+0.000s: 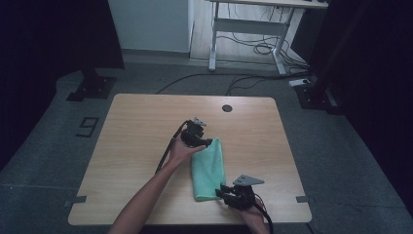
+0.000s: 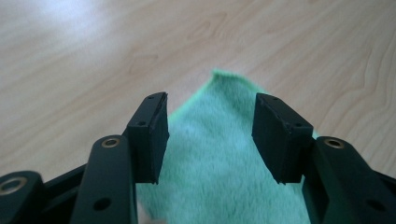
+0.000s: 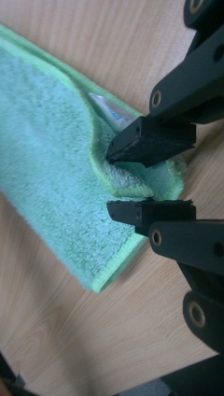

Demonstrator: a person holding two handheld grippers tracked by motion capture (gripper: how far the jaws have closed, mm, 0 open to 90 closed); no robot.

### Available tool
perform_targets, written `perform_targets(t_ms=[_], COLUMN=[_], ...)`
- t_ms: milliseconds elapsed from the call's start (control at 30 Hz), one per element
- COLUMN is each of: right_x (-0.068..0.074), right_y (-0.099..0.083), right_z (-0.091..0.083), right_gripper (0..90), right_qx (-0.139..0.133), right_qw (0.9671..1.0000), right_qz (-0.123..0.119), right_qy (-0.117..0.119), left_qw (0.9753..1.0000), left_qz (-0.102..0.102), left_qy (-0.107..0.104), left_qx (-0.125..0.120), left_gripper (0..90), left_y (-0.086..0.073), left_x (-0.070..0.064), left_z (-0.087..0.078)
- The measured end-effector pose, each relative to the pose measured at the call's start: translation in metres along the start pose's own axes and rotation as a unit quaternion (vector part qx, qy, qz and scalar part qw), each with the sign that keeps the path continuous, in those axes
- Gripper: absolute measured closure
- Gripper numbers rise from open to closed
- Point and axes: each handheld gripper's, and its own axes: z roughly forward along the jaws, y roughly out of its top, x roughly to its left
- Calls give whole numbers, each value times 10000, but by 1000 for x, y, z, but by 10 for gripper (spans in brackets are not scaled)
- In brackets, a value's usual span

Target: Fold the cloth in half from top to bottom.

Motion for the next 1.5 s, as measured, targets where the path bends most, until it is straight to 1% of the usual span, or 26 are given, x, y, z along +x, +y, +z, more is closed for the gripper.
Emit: perform_targets(t_ms=[33, 67, 100, 167, 233, 300, 400, 500, 533, 567, 667, 800, 900, 967, 1000, 1033, 1100, 1133, 1167, 1200, 1233, 1267, 1333, 1400, 1467, 1500], right_x=[0, 0, 0, -2, -3, -3, -3, -1, 0, 0, 0, 0, 2, 3, 2, 0, -1, -1, -1, -1, -2, -2, -5, -6, -6, -5], right_y=[2, 4, 4, 5, 5, 5, 4, 2, -1, -1, -6, -11, -10, -9, -9, -7, -4, -1, 6, 6, 10, 15, 21, 25, 25, 23], right_z=[0, 2, 2, 6, 11, 11, 10, 6, 1, 1, -6, -12, -13, -15, -17, -21, -23, -25, -26, -26, -25, -21, -13, 0, 10, 14], right_gripper=[667, 646, 646, 632, 617, 612, 602, 585, 568, 568, 563, 554, 546, 539, 535, 531, 530, 529, 529, 529, 529, 531, 532, 535, 538, 540], right_qx=[-23, -20, -20, 33, 158, 184, 235, 269, 292, 292, 268, 246, 307, 326, 304, 182, 128, 61, -47, -47, -74, -95, -81, 14, 158, 220], right_qw=[10000, 10000, 10000, 10000, 9998, 9998, 9997, 9996, 9995, 9995, 9995, 9996, 9995, 9994, 9994, 9998, 9998, 9999, 9999, 9999, 9998, 9998, 9999, 9999, 9998, 9996], right_qz=[-11, -39, -39, -35, 10, 3, -10, -48, -69, -69, -72, -18, -43, -94, -104, -65, -60, -78, -124, -124, -154, -170, -123, -57, -34, -53], right_qy=[11, 35, 35, 44, 70, 69, 77, -9, -83, -83, -140, -96, -87, -98, -117, -112, -104, -113, -103, -103, -100, -94, 34, 138, 150, 161], left_qw=[10000, 10000, 9999, 9997, 9996, 9995, 9992, 9990, 9989, 9989, 9991, 9992, 9993, 9993, 9993, 9993, 9993, 9994, 9995, 9996, 9998, 9998, 9999, 9999, 9997, 9997], left_qz=[-23, -13, 3, 69, 54, 36, 0, -113, -112, -100, -86, -77, -109, -90, -91, -103, -64, -51, -47, -44, -69, -50, -83, -54, 43, 51], left_qy=[-9, -47, -64, -30, -6, 27, 78, 84, 84, 82, 78, 49, 37, 10, -1, -7, 6, 28, 32, 36, 46, 34, -37, -95, -112, -114], left_qx=[23, 65, 119, 230, 277, 325, 397, 429, 454, 452, 416, 401, 357, 354, 359, 366, 359, 334, 295, 265, 204, 199, 128, 99, 190, 209], left_gripper=[460, 460, 460, 461, 462, 462, 465, 468, 472, 472, 479, 483, 486, 488, 488, 489, 489, 489, 490, 490, 490, 493, 494, 494, 493, 492], left_y=[-3, -6, -9, -15, -21, -26, -32, -37, -38, -39, -40, -40, -39, -38, -38, -38, -38, -38, -37, -37, -36, -36, -36, -36, -38, -39], left_x=[-1, -1, -1, -1, 0, 3, 8, 13, 15, 15, 16, 18, 19, 21, 22, 22, 22, 21, 20, 19, 17, 16, 12, 7, 3, 2], left_z=[0, -1, -1, -1, 0, 2, 4, 7, 9, 9, 9, 10, 12, 12, 12, 12, 11, 10, 9, 7, 4, 2, -2, -5, -6, -5])
